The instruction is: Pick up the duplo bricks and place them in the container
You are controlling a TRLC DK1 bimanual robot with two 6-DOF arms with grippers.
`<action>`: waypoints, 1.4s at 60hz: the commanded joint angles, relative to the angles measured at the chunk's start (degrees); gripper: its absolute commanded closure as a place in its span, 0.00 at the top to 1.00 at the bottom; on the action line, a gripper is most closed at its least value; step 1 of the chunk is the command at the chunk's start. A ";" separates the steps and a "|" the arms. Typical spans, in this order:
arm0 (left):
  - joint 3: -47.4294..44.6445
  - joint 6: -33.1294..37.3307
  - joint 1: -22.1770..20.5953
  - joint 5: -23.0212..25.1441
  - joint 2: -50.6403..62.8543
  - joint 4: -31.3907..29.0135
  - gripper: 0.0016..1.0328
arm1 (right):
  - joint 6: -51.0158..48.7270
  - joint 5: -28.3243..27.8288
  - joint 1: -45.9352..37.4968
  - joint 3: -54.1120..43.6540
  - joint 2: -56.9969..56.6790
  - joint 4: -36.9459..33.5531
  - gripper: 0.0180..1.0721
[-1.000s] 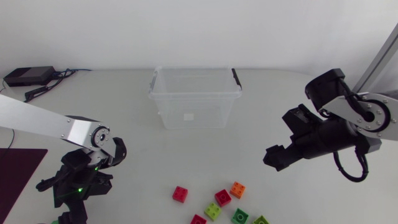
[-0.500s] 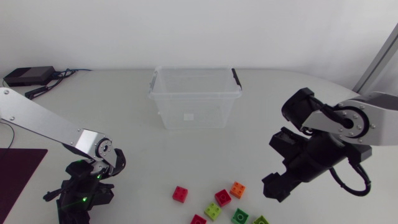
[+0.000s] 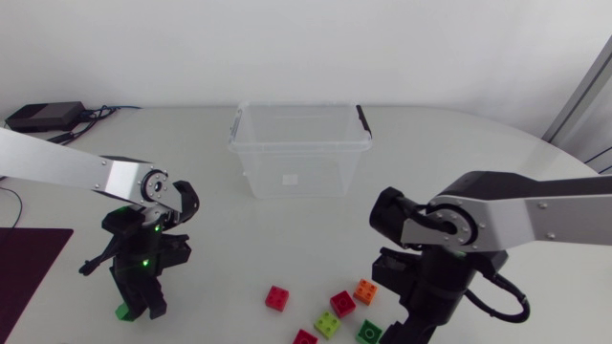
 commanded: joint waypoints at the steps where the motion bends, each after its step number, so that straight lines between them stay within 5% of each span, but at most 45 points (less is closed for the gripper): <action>1: 3.73 0.32 0.35 0.97 -2.46 -0.32 0.18 | 1.35 -0.58 1.63 -0.33 2.55 -0.84 0.92; 24: 16.39 0.23 -1.32 8.27 -13.54 1.79 0.18 | 5.57 6.80 1.81 1.78 11.60 5.05 0.88; 34: 19.02 -0.82 -2.20 12.40 -17.58 9.17 0.19 | 6.62 9.00 2.34 1.69 11.95 7.16 0.67; 41: 20.34 -3.54 -3.78 14.59 -18.28 13.74 0.19 | 6.62 9.26 2.07 1.52 9.41 7.33 0.33; 48: 22.28 -6.62 -4.22 17.05 -18.28 19.01 0.20 | 6.36 9.26 1.99 1.25 5.98 4.87 0.22; 70: 25.88 -15.23 -4.93 23.21 -12.66 40.02 0.22 | 6.53 13.48 -1.00 8.72 -2.99 -1.63 0.19; 78: 25.79 -15.41 -5.45 24.17 -8.35 51.97 0.25 | 6.45 14.71 -2.06 12.33 -4.66 -3.39 0.19; 84: 28.34 -15.23 -6.07 24.09 -3.78 54.61 0.42 | 6.27 15.33 -2.06 13.82 -5.27 -3.21 0.19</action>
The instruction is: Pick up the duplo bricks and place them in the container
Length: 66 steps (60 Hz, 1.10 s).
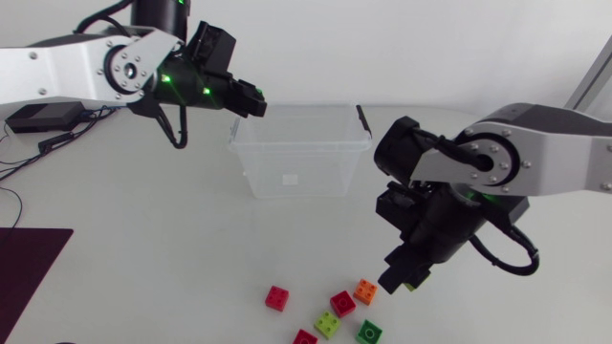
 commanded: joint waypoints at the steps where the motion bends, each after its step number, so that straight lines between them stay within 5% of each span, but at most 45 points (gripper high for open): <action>1: 2.75 -1.03 -0.87 0.46 3.98 2.33 0.48 | 0.19 0.81 -0.42 1.94 -0.53 -0.96 0.19; 3: 3.89 -1.03 -0.52 0.02 6.00 3.65 0.84 | 0.19 0.90 -0.68 3.25 -0.53 -0.70 0.19; 6: 4.59 -0.94 -0.34 -0.16 6.44 3.30 0.96 | -0.33 0.81 -1.21 4.31 -0.53 -0.17 0.19; 16: 5.03 2.40 1.51 -1.48 3.45 -4.09 0.96 | -2.62 -0.59 -5.69 12.75 0.35 2.82 0.19; 30: 3.27 9.78 5.46 -4.11 -4.55 -22.10 0.96 | -2.00 -0.94 -6.31 21.62 4.13 10.29 0.19; 40: -0.86 14.97 7.83 -5.69 -9.03 -33.27 0.96 | -2.00 -0.86 -6.66 23.64 9.14 21.01 0.19; 66: -15.01 21.30 7.57 -6.66 -13.51 -47.15 0.96 | -1.65 -0.42 -9.56 30.59 21.88 39.12 0.20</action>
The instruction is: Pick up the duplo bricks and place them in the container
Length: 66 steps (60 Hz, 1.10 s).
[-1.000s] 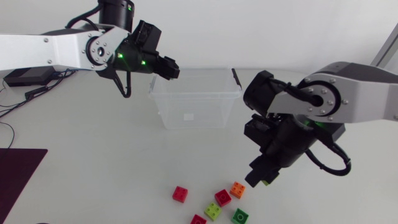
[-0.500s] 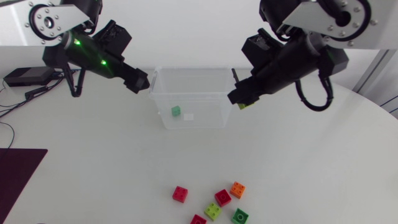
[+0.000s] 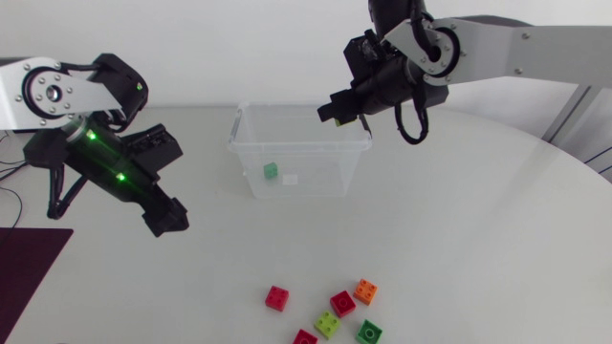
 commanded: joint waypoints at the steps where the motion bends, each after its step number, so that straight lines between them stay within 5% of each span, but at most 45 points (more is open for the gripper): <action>1: -2.68 1.67 -0.78 0.05 -0.86 -2.17 0.96 | 0.05 0.90 -0.71 1.85 3.61 3.25 0.20; 7: -4.70 2.37 -1.39 0.05 0.11 -4.81 0.96 | 0.14 3.80 -0.88 4.75 7.48 5.45 0.34; 10: -5.49 2.72 -1.75 0.05 0.38 -6.22 0.96 | 0.40 5.12 -0.88 6.50 9.33 5.63 0.66; 12: -6.28 2.99 -2.01 -0.13 0.64 -7.09 0.96 | 0.40 6.70 -0.80 8.09 10.38 5.19 0.96; 36: -15.42 3.25 -7.81 -7.33 4.07 -12.63 0.96 | 0.23 7.66 -2.11 1.67 -1.31 3.52 0.96; 66: -29.05 -7.38 -19.24 -10.59 15.58 -3.14 0.95 | 0.23 5.99 -5.81 -7.73 -11.24 2.55 0.96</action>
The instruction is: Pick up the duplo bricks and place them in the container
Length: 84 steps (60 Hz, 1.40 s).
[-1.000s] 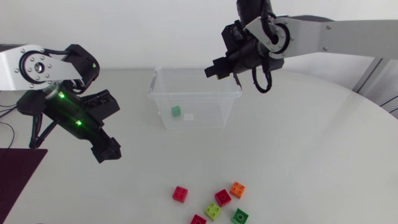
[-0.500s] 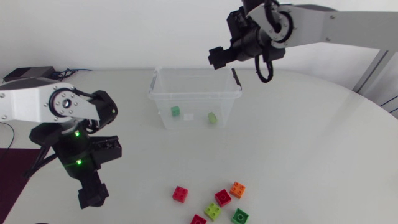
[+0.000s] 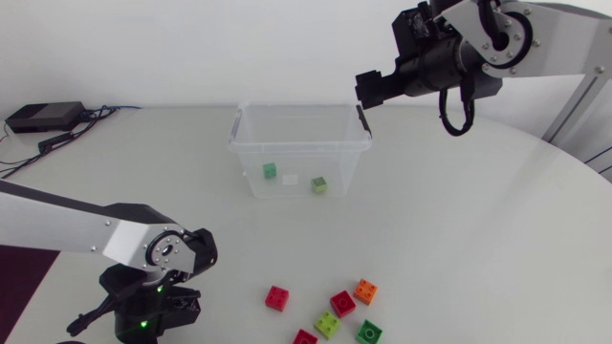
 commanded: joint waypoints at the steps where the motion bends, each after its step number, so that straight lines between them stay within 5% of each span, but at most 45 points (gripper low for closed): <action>1: -1.75 -2.27 -0.70 0.36 2.18 1.32 0.95 | 0.14 -0.13 -0.87 -2.01 -1.91 -0.57 0.96; 18: -1.40 -2.09 -1.76 -2.36 4.03 -3.51 0.89 | -0.21 -0.92 -2.62 -3.24 -2.88 -1.45 0.96; 33: -5.79 -0.78 -0.70 -6.84 6.75 -1.41 0.85 | -0.30 -1.18 -2.98 -4.47 -3.49 -1.28 0.96; 38: -6.14 -0.95 -0.26 -7.37 9.30 0.53 0.68 | -0.30 -1.27 -2.98 -4.82 -3.93 -1.37 0.96; 45: -4.82 -1.39 -0.26 -7.37 9.92 1.58 0.20 | -0.30 -1.36 -2.98 -5.79 -4.46 -1.28 0.96; 68: 1.15 0.37 -2.99 -1.57 2.18 1.23 0.19 | -0.74 -1.44 -3.06 -7.37 -4.90 -1.28 0.96; 84: 8.09 -0.16 -1.23 2.56 0.51 4.40 0.19 | -0.74 -1.44 -3.24 -8.69 -6.48 -1.45 0.96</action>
